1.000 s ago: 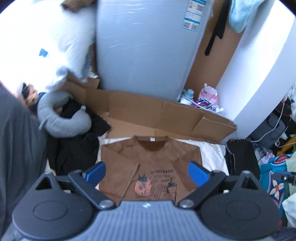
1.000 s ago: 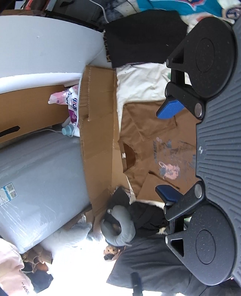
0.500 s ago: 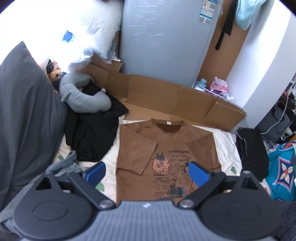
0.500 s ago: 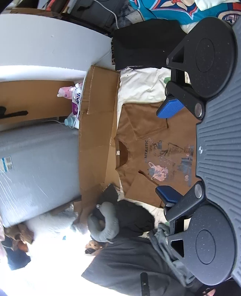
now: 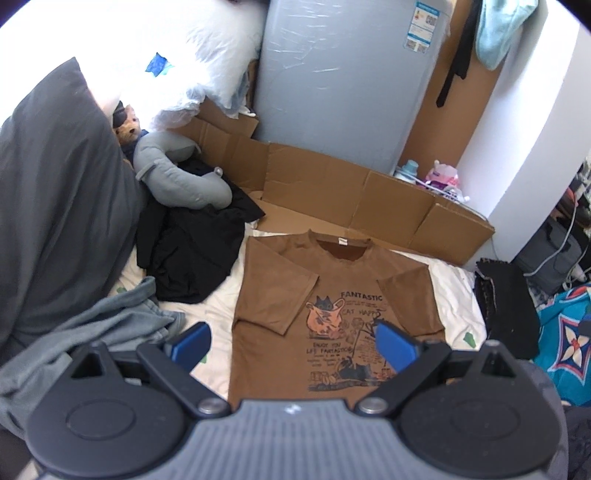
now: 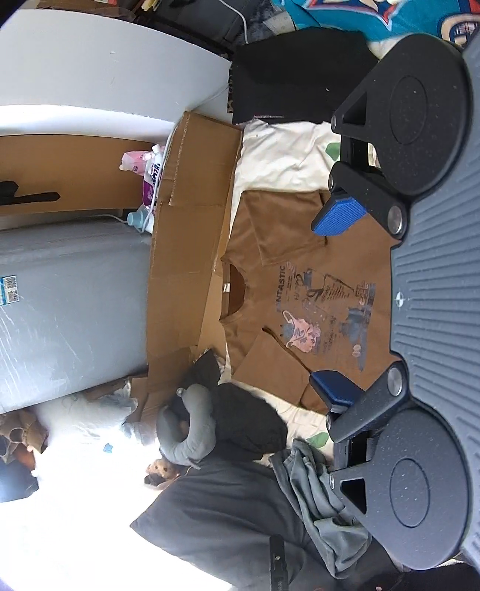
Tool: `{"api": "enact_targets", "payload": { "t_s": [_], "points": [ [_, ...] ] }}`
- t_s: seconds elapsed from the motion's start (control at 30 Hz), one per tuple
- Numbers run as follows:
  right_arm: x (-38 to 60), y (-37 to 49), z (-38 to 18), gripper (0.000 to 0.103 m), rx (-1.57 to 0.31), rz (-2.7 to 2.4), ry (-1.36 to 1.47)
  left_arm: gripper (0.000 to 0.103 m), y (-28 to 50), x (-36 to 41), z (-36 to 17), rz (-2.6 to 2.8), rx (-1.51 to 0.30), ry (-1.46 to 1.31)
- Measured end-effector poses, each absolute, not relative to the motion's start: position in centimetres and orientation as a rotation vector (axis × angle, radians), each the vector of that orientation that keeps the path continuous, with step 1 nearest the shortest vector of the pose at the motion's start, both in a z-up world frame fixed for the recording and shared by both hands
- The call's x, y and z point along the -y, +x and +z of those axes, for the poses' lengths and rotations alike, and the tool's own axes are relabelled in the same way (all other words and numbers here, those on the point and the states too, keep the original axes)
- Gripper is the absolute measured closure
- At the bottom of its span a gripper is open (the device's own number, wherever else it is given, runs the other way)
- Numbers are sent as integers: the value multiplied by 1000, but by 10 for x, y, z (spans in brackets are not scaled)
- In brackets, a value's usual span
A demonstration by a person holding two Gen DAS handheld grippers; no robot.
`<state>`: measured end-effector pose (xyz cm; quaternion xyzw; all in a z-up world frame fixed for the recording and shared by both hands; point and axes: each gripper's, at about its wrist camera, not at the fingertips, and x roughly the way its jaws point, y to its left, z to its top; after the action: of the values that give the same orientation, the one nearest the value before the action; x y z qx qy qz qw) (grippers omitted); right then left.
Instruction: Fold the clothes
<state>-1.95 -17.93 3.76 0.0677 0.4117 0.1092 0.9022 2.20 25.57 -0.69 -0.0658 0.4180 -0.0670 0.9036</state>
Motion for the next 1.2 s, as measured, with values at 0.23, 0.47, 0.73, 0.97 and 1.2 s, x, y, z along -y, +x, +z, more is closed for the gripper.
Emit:
{"api": "enact_targets", "payload": {
  "t_s": [0.23, 0.47, 0.73, 0.97, 1.2],
  "points": [
    [202, -51, 22, 18, -744, 198, 220, 6, -7, -257, -19, -169, -780, -179],
    [216, -74, 13, 17, -679, 135, 178, 4, -24, -270, -23, -137, -709, -234],
    [244, -83, -16, 17, -694, 8, 245, 4, -27, -284, -52, -73, -783, -201],
    [261, -79, -58, 18, -783, 9, 334, 16, -22, -292, -119, -12, -946, -136],
    [267, -69, -112, 20, -907, -53, 385, 21, -21, -300, -188, 41, -1110, -151]
  ]
}}
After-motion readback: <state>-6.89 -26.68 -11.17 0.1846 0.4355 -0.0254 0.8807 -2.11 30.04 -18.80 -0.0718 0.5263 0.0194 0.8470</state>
